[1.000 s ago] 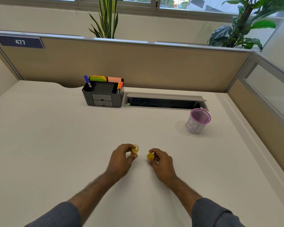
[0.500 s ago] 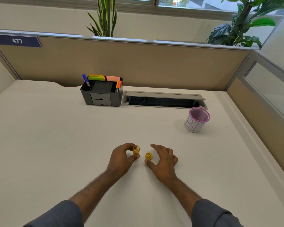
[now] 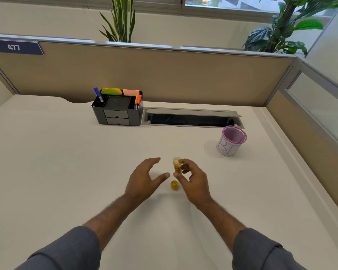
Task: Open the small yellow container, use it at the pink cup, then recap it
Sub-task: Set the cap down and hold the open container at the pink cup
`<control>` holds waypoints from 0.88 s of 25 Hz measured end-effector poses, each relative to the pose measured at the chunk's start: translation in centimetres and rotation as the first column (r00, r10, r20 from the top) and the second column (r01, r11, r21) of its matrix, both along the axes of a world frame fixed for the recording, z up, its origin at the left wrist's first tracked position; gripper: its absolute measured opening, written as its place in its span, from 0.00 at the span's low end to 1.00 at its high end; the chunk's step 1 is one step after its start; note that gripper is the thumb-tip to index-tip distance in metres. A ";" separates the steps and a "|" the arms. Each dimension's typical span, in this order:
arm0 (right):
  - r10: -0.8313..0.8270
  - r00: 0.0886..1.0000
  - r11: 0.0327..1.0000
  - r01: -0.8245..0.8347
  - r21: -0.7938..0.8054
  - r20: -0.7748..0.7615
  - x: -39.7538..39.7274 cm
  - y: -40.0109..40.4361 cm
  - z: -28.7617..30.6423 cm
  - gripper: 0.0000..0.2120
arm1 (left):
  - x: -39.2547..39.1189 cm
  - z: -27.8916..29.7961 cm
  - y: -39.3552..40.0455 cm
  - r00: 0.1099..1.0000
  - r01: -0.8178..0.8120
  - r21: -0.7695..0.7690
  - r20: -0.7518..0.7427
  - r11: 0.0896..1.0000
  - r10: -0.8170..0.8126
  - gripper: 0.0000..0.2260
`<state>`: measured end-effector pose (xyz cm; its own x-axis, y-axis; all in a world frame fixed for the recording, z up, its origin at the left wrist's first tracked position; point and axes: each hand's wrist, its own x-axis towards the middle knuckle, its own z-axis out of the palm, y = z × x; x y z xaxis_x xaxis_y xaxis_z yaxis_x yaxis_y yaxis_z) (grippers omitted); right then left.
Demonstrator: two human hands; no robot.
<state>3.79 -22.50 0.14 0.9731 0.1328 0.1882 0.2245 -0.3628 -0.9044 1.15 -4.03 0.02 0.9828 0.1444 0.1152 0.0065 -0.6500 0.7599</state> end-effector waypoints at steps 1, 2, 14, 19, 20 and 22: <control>-0.030 1.000 1.000 0.030 0.004 0.001 0.6 -0.6 0.2 0.17 | 0.1 -0.7 0.4 1.000 -0.012 0.119 -0.010 0.993 0.013 0.31; -0.063 0.998 0.998 0.063 0.002 0.001 1.3 -1.3 0.5 0.18 | 0.2 -1.3 0.7 0.999 -0.017 0.216 -0.025 0.976 0.023 0.32; -0.457 0.884 0.878 0.466 -0.105 0.097 9.5 -10.7 3.7 0.13 | -0.2 -6.1 1.1 0.985 0.147 0.496 -0.148 0.856 -0.083 0.34; -0.489 0.860 0.826 0.511 -0.239 0.148 11.9 -13.4 4.6 0.13 | 0.0 -6.5 1.1 0.984 0.140 0.514 -0.168 0.846 -0.061 0.34; -0.490 0.859 0.815 0.512 -0.270 0.150 12.2 -13.7 4.7 0.12 | 0.0 -6.6 1.1 0.984 0.137 0.516 -0.166 0.845 -0.058 0.34; -0.497 0.855 0.787 0.516 -0.337 0.148 12.7 -14.2 5.0 0.12 | 0.1 -6.6 1.1 0.985 0.135 0.517 -0.164 0.845 -0.057 0.34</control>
<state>16.50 -36.66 5.12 0.9101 -0.3104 0.2745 -0.0413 -0.7271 -0.6853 1.22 -2.90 -6.62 0.9999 0.0051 0.0107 0.0016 -0.9534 0.3017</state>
